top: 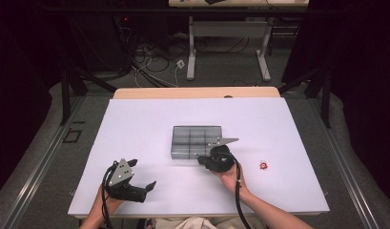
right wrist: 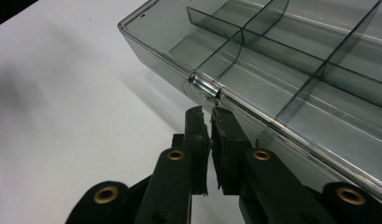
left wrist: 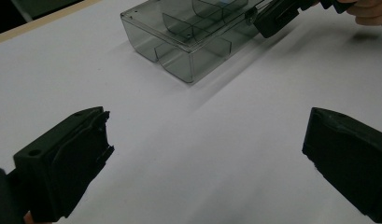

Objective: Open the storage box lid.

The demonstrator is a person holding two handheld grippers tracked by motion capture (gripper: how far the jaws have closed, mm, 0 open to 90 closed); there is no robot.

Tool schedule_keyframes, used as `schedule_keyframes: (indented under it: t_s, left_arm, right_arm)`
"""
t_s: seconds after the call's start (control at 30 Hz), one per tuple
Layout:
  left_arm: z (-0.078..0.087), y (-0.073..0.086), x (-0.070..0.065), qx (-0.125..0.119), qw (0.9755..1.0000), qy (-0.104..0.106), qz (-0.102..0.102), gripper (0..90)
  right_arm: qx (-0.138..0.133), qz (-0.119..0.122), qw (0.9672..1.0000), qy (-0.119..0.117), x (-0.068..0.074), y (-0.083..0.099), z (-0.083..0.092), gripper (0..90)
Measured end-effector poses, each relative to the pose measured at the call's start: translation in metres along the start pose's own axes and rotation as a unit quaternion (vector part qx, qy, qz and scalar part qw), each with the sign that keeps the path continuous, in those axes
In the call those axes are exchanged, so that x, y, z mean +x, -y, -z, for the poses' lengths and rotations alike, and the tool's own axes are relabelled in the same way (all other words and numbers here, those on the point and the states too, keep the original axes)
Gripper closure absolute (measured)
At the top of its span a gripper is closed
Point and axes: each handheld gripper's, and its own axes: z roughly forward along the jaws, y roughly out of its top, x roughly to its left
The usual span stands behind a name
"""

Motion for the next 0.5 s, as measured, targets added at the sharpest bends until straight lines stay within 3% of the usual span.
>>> schedule_keyframes:
  t_s: [0.27, 0.5]
  left_arm:
    - [0.0001, 0.0, 0.0001, 0.0, 1.0, 0.0, -0.001, 0.0]
    - [0.0009, -0.0001, -0.0001, 0.002, 1.0, 0.001, 0.0, 0.0]
  right_arm:
    - [0.007, 0.002, 1.0, 0.0, 0.0006, -0.0005, 0.0016, 85.5]
    - [-0.01, 0.004, 0.9999, 0.0, 0.0021, -0.0005, 0.0022, 85.5]
